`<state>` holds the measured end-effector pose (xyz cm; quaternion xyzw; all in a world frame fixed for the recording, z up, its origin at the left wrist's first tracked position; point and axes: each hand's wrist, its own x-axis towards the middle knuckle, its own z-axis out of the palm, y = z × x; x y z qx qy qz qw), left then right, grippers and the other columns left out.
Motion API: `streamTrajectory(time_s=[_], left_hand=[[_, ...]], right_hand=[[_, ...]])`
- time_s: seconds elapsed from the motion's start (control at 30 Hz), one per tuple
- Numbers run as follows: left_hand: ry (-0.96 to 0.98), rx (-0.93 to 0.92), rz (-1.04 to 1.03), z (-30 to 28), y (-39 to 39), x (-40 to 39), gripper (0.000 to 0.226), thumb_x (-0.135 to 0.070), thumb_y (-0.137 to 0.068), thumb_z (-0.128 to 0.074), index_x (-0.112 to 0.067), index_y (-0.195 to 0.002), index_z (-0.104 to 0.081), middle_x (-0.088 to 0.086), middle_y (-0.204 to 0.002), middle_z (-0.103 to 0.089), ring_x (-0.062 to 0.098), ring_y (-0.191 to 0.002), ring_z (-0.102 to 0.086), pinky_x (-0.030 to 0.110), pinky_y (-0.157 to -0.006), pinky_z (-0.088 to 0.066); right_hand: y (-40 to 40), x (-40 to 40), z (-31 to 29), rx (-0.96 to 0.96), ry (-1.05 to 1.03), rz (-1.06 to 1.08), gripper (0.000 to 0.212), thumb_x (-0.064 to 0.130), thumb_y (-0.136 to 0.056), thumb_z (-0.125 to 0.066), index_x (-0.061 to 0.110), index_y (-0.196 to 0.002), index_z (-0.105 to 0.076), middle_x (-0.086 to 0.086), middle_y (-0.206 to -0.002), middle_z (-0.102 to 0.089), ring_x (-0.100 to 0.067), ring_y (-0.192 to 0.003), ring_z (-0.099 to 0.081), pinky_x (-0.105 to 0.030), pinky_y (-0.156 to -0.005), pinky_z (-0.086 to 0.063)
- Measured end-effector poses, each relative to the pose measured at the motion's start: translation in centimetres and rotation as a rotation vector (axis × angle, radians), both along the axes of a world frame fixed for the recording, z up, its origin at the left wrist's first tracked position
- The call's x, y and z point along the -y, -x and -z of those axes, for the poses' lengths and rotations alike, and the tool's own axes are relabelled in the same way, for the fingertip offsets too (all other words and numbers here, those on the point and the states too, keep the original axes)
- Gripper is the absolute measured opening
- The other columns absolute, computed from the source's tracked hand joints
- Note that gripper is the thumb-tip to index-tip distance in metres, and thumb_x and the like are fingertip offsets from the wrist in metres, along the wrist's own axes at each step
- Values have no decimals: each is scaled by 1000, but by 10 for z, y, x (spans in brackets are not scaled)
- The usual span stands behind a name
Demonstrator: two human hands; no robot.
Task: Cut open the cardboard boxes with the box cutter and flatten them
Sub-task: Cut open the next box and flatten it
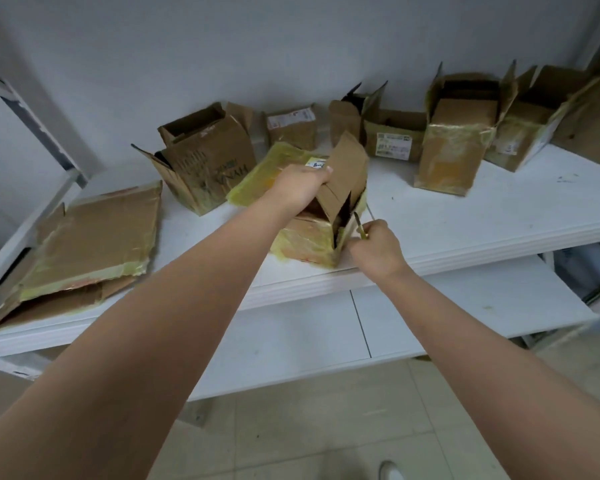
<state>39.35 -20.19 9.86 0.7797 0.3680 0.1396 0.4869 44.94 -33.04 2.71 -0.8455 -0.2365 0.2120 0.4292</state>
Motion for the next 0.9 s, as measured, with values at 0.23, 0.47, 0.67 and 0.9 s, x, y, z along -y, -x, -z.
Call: streamTrajectory(time_s=[0.23, 0.47, 0.67, 0.9], left_hand=[[24, -219, 302, -6, 11, -11, 67, -67, -58, -63, -23, -108, -68, 1, -112, -69, 24, -107, -62, 44, -104, -41], [-15, -203, 288, -3, 15, -1, 61, -64, -66, -47, -22, -107, -61, 3, -114, -62, 23, -104, -56, 39, -99, -39], [-6, -170, 332, 0, 15, 4, 24, -42, -94, -39, -22, -94, -51, 0, -95, -53, 16, -87, -47, 29, -79, -35], [-69, -180, 343, 1, 16, 9, 39, -39, -96, -29, -13, -110, -54, 7, -101, -47, 24, -95, -42, 36, -85, -32]], right_hand=[[22, 14, -9, 99, -37, -87, 34, -5, -82, -50, 3, -115, -55, -15, -87, -68, -26, -57, -69, -29, -52, -57], [40, 15, -28, 357, 82, -104, 13, 3, -72, -57, -6, -80, -62, -21, -78, -64, -37, -70, -60, -40, -61, -55], [60, 4, -50, 458, 342, -176, 14, 13, -80, -57, 11, -77, -44, -3, -76, -45, -28, -76, -46, -29, -63, -38], [77, 4, -50, 473, 419, -226, 7, 7, -83, -53, 9, -84, -46, -4, -82, -47, -27, -79, -49, -30, -65, -38]])
